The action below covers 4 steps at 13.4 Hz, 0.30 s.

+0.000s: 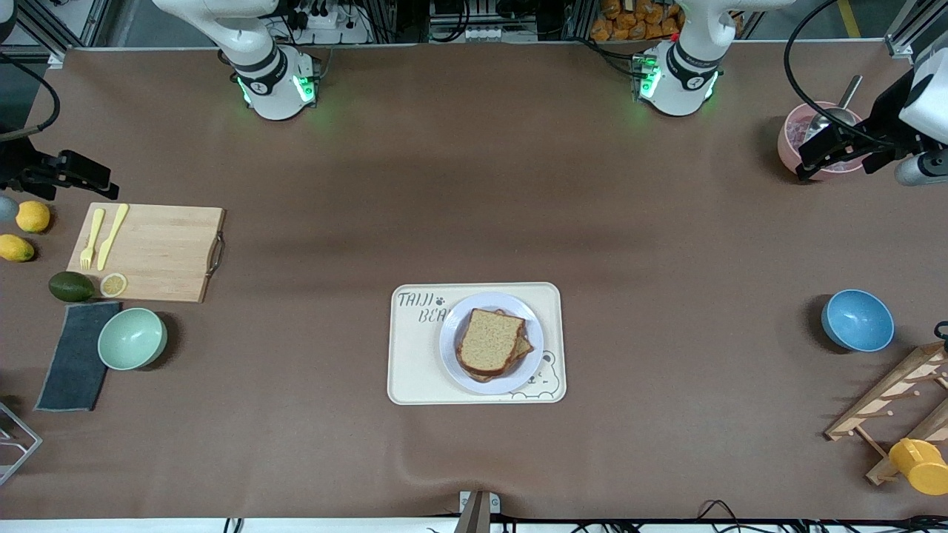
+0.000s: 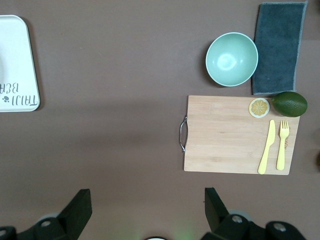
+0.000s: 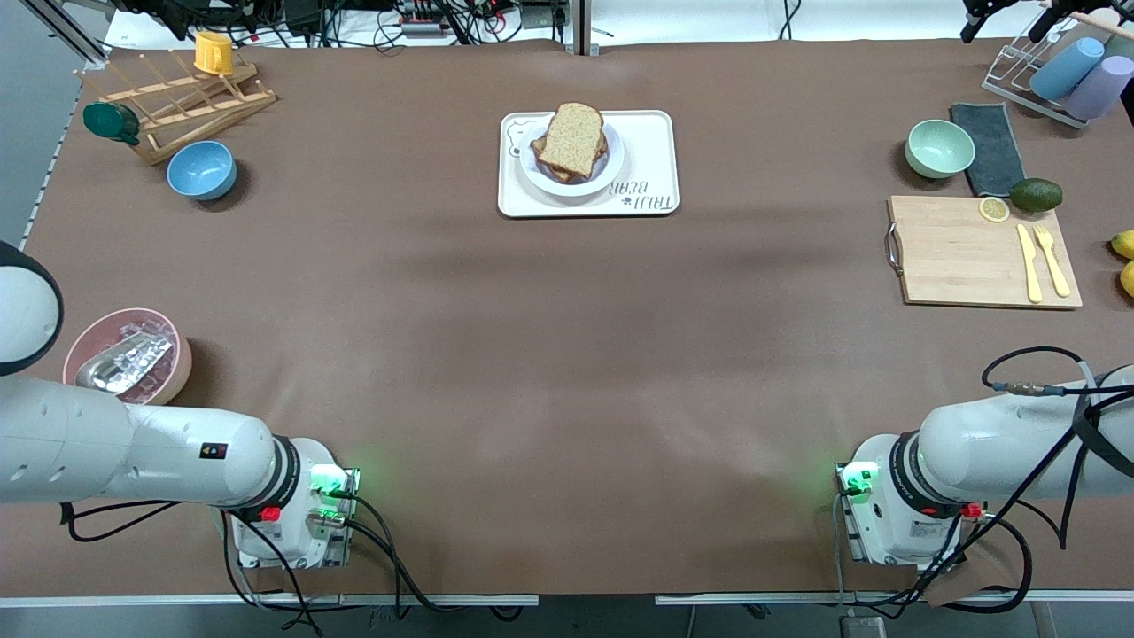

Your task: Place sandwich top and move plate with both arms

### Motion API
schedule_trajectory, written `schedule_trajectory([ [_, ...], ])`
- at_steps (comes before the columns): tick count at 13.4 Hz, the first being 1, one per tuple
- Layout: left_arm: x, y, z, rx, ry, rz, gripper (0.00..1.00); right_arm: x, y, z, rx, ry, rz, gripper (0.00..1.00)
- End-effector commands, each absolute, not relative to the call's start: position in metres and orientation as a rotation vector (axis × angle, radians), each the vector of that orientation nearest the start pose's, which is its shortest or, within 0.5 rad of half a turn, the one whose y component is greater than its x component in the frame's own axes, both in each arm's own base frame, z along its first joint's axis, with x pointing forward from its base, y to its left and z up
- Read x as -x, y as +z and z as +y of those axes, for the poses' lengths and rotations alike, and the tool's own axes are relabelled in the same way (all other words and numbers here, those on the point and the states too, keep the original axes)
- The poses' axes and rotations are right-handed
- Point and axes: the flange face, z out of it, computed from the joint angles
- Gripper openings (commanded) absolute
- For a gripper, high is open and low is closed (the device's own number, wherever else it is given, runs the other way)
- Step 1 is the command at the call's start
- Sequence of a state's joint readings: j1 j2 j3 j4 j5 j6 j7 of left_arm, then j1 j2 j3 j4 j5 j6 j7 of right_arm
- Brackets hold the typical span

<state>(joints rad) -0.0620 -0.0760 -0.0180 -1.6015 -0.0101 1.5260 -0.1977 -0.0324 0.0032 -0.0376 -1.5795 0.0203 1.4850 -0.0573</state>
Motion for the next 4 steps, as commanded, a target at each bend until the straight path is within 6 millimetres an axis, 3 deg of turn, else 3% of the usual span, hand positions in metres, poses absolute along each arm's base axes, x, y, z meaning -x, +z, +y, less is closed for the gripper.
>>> schedule_trajectory([
  [1,-0.5269,0.6529,-0.0494,3.121,-0.011,-0.155,1.00,-0.5436,0.6171,-0.0387,3.106,0.142,0.029,1.00],
  [4,-0.5260,0.6520,-0.0479,3.126,0.022,-0.167,1.00,-0.5420,0.6193,-0.0353,3.099,0.141,0.021,1.00],
])
